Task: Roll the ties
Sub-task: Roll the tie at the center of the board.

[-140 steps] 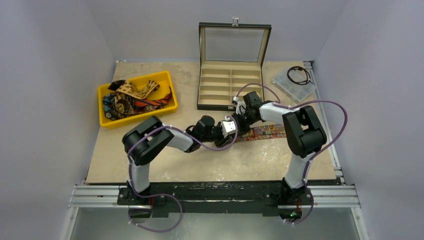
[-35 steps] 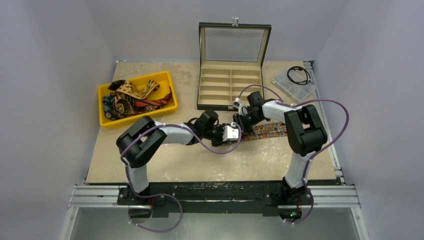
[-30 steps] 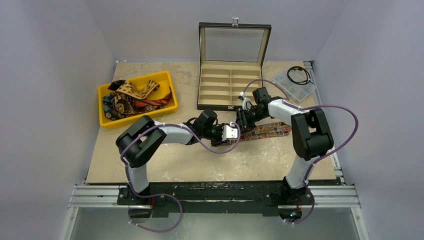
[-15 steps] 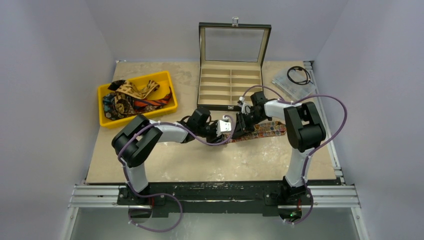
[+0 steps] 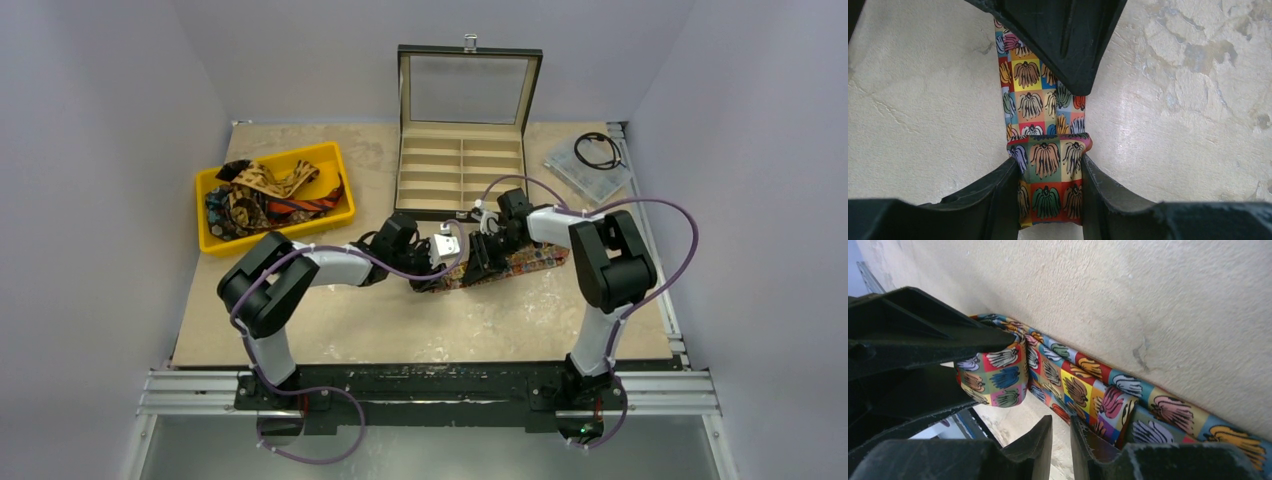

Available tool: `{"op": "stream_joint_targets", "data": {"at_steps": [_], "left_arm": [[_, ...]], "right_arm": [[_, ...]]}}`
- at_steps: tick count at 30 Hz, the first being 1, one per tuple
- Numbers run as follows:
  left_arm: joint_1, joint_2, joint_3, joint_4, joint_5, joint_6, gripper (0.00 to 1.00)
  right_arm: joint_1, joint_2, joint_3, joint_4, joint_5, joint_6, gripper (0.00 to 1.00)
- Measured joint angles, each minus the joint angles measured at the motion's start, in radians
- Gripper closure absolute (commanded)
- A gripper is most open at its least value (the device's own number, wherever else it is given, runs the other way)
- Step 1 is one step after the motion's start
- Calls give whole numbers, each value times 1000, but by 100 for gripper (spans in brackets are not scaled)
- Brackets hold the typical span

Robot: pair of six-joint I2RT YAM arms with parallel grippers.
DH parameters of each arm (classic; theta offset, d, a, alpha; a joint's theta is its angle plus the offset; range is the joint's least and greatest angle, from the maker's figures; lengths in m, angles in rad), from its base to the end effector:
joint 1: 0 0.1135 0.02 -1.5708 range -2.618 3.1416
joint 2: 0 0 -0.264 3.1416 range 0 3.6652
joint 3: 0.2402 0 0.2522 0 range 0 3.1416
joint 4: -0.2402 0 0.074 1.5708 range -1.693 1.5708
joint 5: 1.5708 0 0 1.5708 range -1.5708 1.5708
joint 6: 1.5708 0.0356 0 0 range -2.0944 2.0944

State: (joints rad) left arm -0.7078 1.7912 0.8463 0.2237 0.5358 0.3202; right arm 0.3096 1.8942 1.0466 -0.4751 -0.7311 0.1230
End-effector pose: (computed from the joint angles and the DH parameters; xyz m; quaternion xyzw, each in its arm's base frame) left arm 0.2529 -0.2403 0.1387 0.5270 0.7114 -0.3132 0.3435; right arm 0.3125 0.1249 0.1224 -0.1304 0.9186 0.3712 0.0367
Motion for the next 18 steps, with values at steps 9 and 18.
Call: {"op": "stream_joint_targets", "data": {"at_steps": [9, 18], "left_arm": [[-16, 10, 32, -54, -28, 49, 85], [-22, 10, 37, -65, -39, 66, 85]], "right_arm": [[6, -68, -34, 20, -29, 19, 41], [27, -101, -39, 162, -99, 137, 44]]}}
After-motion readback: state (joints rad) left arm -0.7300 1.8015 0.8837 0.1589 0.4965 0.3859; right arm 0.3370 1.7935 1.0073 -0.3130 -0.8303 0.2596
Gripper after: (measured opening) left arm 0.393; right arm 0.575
